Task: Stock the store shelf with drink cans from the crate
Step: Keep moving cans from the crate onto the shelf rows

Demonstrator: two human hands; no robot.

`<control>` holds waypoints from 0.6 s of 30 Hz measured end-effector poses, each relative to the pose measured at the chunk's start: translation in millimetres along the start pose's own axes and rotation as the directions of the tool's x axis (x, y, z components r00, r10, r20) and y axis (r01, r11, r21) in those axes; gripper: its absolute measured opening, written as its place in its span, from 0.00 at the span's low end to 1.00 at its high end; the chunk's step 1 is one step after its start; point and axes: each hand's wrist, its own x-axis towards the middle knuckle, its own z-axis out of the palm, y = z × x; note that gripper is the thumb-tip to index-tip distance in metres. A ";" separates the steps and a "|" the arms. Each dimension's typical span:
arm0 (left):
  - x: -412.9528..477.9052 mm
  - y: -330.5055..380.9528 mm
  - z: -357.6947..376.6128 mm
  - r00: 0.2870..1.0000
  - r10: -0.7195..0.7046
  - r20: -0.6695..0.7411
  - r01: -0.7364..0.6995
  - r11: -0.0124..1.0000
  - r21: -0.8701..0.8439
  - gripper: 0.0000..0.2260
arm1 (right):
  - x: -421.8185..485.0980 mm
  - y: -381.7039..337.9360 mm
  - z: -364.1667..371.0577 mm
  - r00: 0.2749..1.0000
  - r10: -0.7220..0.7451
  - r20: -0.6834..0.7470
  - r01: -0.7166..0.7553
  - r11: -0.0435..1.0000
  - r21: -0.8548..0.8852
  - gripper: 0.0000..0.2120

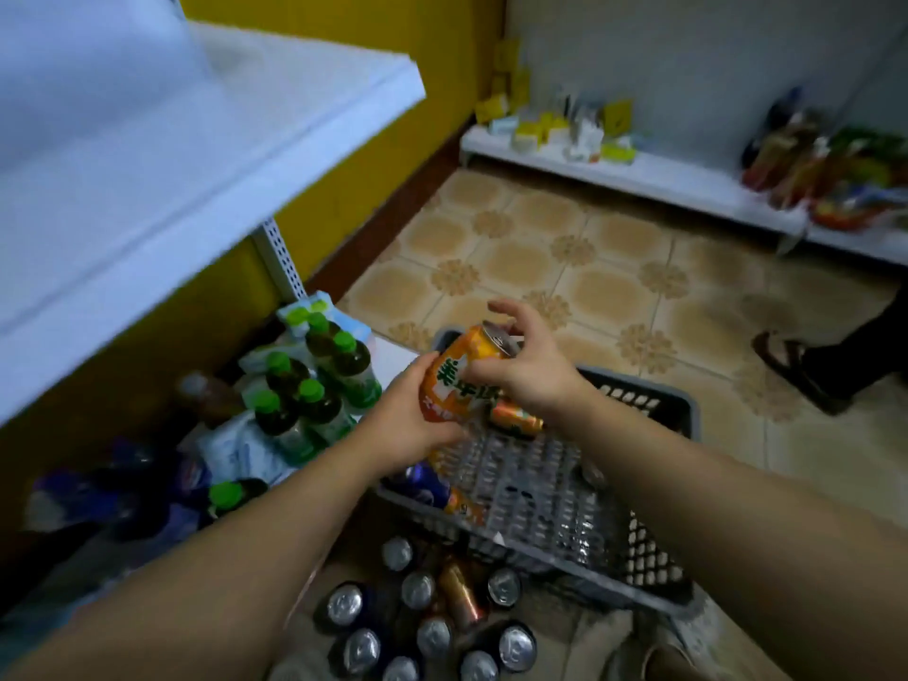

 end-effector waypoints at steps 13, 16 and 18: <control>-243.1 111.6 -130.1 0.853 0.115 -0.509 -0.151 0.988 -0.030 0.32 | -144.7 -218.9 109.7 0.900 -0.416 0.133 0.418 0.908 0.012 0.36; -292.9 105.7 -158.3 0.845 0.069 -0.530 -0.104 0.994 -0.036 0.35 | -171.3 -245.0 144.7 0.852 -0.479 0.209 0.494 0.869 -0.021 0.37; -323.8 99.3 -172.3 0.824 0.036 -0.565 -0.068 0.997 -0.035 0.34 | -185.6 -256.1 168.3 0.827 -0.494 0.269 0.516 0.857 -0.011 0.36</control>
